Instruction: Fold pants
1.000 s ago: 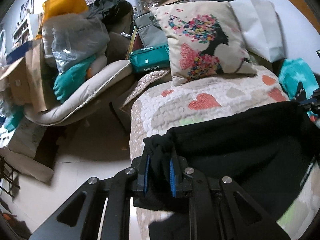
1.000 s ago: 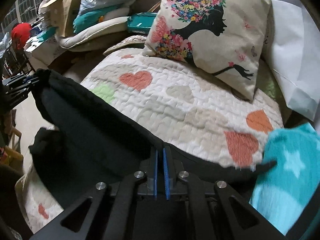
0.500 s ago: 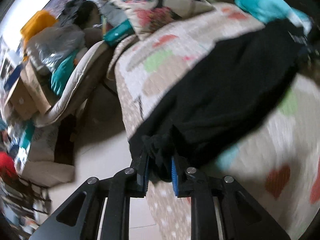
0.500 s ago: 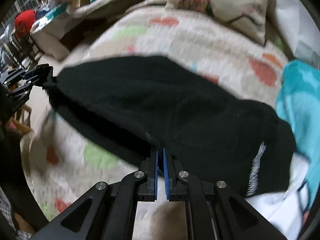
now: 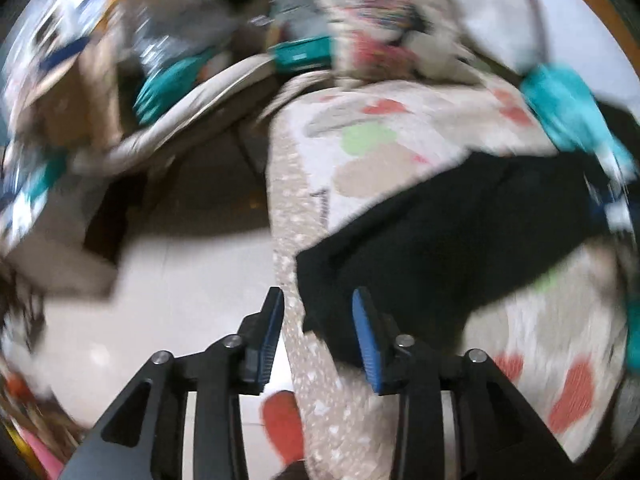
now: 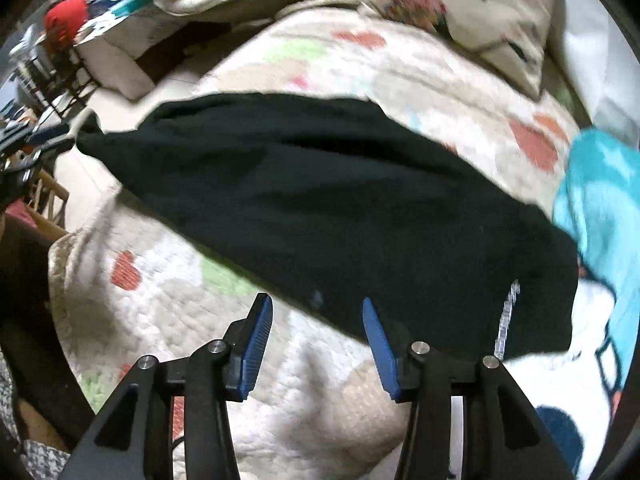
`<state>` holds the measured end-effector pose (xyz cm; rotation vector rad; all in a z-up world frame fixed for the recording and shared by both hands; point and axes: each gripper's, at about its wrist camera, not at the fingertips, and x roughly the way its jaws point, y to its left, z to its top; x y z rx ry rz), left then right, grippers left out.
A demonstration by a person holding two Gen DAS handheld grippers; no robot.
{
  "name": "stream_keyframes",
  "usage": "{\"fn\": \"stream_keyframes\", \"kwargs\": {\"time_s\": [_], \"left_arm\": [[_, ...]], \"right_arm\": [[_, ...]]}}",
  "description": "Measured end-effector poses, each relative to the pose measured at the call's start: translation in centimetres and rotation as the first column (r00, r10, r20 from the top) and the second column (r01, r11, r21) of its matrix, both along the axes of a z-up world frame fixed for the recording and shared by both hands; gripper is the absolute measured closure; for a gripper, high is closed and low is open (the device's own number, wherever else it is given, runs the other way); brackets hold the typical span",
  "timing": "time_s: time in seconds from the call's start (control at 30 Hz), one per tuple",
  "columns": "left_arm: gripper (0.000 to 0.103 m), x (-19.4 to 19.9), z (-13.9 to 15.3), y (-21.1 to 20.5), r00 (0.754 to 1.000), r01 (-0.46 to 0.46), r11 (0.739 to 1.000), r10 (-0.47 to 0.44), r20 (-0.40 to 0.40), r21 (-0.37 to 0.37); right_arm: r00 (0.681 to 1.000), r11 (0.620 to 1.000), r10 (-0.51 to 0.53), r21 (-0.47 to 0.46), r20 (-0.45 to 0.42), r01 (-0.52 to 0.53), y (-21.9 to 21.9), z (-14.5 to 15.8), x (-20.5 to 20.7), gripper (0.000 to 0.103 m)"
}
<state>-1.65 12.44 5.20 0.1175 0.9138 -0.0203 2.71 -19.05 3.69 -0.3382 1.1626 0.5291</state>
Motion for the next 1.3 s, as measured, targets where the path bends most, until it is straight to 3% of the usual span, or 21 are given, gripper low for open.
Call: {"fn": "stream_keyframes", "kwargs": {"time_s": [0.1,0.23,0.43,0.53,0.67,0.83,0.9,0.93,0.97,1.1,1.3], "left_arm": [[0.068,2.7,-0.9,1.7,0.992,-0.121,0.987,0.117,-0.045,-0.102],[0.068,4.5,-3.9,3.5,0.962,-0.253,0.938,0.219,-0.164,-0.235],[0.068,2.1,-7.6,4.2,0.926,-0.335,0.874,0.237,-0.293,-0.352],[0.068,1.1,-8.5,4.3,0.914,-0.367,0.849,0.251,-0.32,-0.38],[0.068,0.5,-9.1,3.2,0.917,-0.348,0.866,0.235,-0.323,-0.358],[0.069,0.6,-10.2,1.4,0.913,-0.33,0.887,0.213,-0.347,-0.323],[0.082,0.5,-10.1,1.3,0.918,-0.321,0.884,0.202,-0.341,-0.341],[0.086,0.5,-10.0,1.4,0.917,-0.327,0.875,0.202,-0.344,-0.357],[0.093,0.4,-9.9,1.5,0.918,-0.329,0.875,0.207,-0.338,-0.356],[0.094,0.2,-8.5,1.7,0.931,-0.329,0.869,0.231,-0.284,-0.371],[0.094,2.0,-6.0,4.0,0.934,-0.354,0.819,0.283,-0.22,-0.451]], "right_arm": [[1.0,1.0,0.028,0.012,0.009,-0.028,2.0,0.5,0.9,0.052],[0.997,0.994,0.08,0.07,0.022,-0.081,5.3,1.3,2.1,0.052],[0.973,0.956,0.229,0.182,0.017,-0.228,13.4,1.0,4.9,0.052],[0.948,0.926,0.317,0.225,-0.033,-0.302,18.9,0.2,6.5,0.051],[0.902,0.893,0.419,0.228,-0.104,-0.389,25.3,-2.0,7.9,0.051],[0.826,0.839,0.542,0.148,-0.154,-0.523,30.1,-5.1,6.4,0.052],[0.804,0.819,0.573,0.098,-0.159,-0.565,31.0,-6.4,5.6,0.054],[0.797,0.812,0.582,0.076,-0.159,-0.578,31.2,-7.1,5.2,0.065],[0.793,0.81,0.586,0.077,-0.164,-0.582,31.2,-7.4,5.2,0.07],[0.822,0.836,0.549,0.111,-0.153,-0.538,30.9,-6.6,5.7,0.086],[0.872,0.866,0.486,0.173,-0.065,-0.47,29.7,-2.5,7.5,0.087]]}}
